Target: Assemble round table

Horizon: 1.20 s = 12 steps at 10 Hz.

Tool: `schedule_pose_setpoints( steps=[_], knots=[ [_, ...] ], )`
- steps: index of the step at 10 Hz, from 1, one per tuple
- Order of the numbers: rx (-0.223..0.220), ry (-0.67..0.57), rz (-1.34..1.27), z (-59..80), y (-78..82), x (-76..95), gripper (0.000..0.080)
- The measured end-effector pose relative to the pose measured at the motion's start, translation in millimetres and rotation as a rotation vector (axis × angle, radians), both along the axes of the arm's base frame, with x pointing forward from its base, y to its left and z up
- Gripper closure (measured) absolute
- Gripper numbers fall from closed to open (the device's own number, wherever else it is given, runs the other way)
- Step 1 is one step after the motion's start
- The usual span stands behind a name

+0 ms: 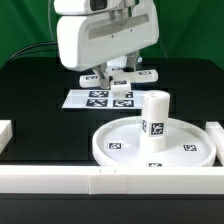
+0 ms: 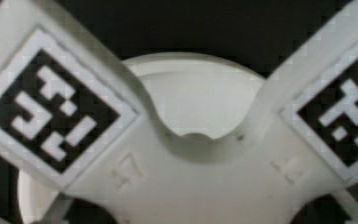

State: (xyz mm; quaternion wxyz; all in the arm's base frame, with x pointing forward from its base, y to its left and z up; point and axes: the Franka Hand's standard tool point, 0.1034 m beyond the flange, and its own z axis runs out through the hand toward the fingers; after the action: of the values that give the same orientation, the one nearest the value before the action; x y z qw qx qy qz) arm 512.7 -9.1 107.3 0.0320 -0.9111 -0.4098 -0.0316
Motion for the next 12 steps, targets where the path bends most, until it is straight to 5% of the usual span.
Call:
schedule_pose_setpoints(
  steps=[3, 12],
  knots=[
    [-0.035, -0.040, 0.068, 24.0, 26.8, 34.3, 0.0351],
    [-0.073, -0.128, 0.260, 16.2, 26.7, 39.8, 0.0351]
  ],
)
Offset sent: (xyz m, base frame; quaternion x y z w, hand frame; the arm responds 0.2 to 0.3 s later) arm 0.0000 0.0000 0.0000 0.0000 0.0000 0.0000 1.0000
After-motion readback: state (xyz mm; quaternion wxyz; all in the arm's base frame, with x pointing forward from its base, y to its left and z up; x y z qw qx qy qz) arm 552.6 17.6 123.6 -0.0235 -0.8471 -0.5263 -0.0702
